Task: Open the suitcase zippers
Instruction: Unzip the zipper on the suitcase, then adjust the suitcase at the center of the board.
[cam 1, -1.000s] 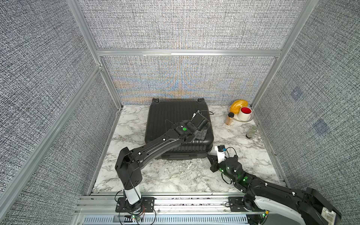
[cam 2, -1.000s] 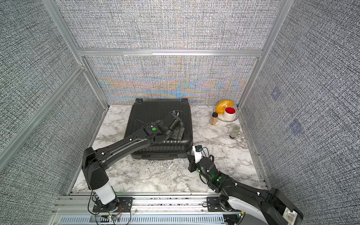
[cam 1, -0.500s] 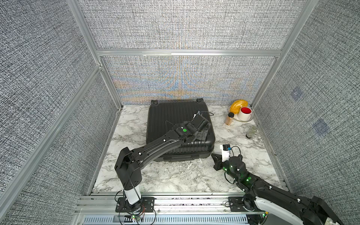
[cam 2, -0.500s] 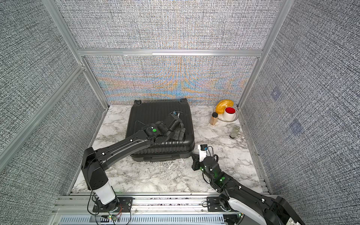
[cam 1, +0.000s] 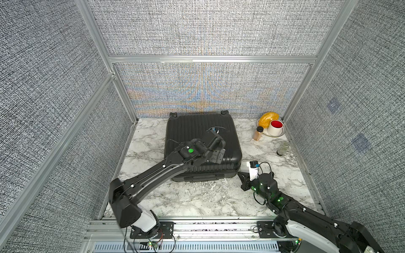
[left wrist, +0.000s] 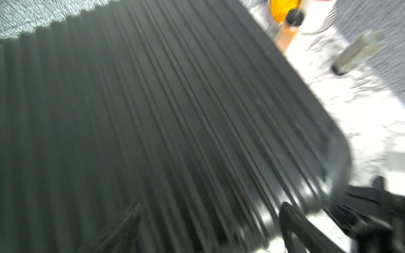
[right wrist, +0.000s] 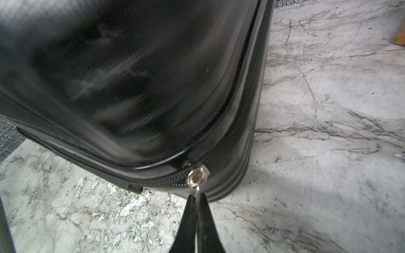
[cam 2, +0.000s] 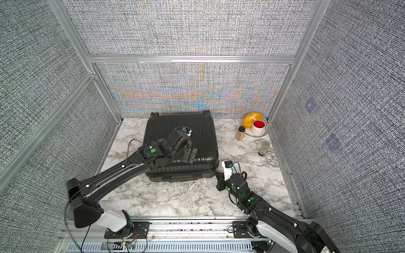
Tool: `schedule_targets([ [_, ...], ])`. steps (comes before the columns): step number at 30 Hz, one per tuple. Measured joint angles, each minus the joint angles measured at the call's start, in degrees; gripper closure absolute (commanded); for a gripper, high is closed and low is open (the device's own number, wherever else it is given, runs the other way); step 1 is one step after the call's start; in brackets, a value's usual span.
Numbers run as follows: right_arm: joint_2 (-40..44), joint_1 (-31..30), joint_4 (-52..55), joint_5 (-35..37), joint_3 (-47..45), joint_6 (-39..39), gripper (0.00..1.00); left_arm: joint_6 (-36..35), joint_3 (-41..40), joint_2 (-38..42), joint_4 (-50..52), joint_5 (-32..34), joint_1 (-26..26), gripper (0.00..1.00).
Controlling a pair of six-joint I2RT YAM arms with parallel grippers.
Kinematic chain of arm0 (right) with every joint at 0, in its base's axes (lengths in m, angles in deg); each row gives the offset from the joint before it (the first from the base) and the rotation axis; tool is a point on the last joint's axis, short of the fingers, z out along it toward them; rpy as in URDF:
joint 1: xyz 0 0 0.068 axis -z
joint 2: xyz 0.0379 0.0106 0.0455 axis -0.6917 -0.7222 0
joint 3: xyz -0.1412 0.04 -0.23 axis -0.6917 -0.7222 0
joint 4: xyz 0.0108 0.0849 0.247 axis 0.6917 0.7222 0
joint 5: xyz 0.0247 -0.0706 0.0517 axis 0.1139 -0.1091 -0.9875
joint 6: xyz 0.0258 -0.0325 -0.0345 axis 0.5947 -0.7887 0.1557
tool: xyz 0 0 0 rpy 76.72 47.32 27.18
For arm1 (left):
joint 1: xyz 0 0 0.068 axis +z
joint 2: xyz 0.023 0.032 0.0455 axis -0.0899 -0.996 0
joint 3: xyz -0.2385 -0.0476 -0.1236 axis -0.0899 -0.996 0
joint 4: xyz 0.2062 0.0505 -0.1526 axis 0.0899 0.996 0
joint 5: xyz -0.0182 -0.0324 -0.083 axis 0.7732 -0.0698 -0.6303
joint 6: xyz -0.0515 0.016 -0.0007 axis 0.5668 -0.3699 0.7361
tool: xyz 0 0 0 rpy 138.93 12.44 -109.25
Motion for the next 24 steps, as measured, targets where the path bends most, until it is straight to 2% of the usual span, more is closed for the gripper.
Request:
schedule_targets([
  [2, -0.2, 0.0, -0.7, -0.7, -0.2, -0.4, 1.0, 0.1, -2.9, 3.8, -0.4, -1.0, -0.7, 0.01],
  [9, -2.3, 0.0, -2.4, -4.2, 0.2, -2.4, 1.0, 3.8, -18.5, 16.4, -1.9, -3.0, -7.4, 0.15],
  [14, -3.6, -0.2, -3.0, -6.4, 0.7, -3.5, 1.0, 7.9, -26.1, 20.3, -4.7, -3.7, -11.1, 0.18],
  [17, -3.9, -0.3, -3.1, -7.1, 0.9, -3.9, 1.0, 10.9, -30.0, 21.0, -7.0, -3.6, -11.5, 0.21],
  [20, -4.0, -0.4, -3.1, -7.1, 0.9, -4.1, 1.0, 15.3, -33.7, 22.3, -8.5, -0.2, -11.3, 0.22],
  [24, -4.0, -0.7, -2.9, -6.7, 1.1, -4.1, 1.0, 18.4, -35.5, 22.2, -9.9, 2.8, -7.5, 0.21],
])
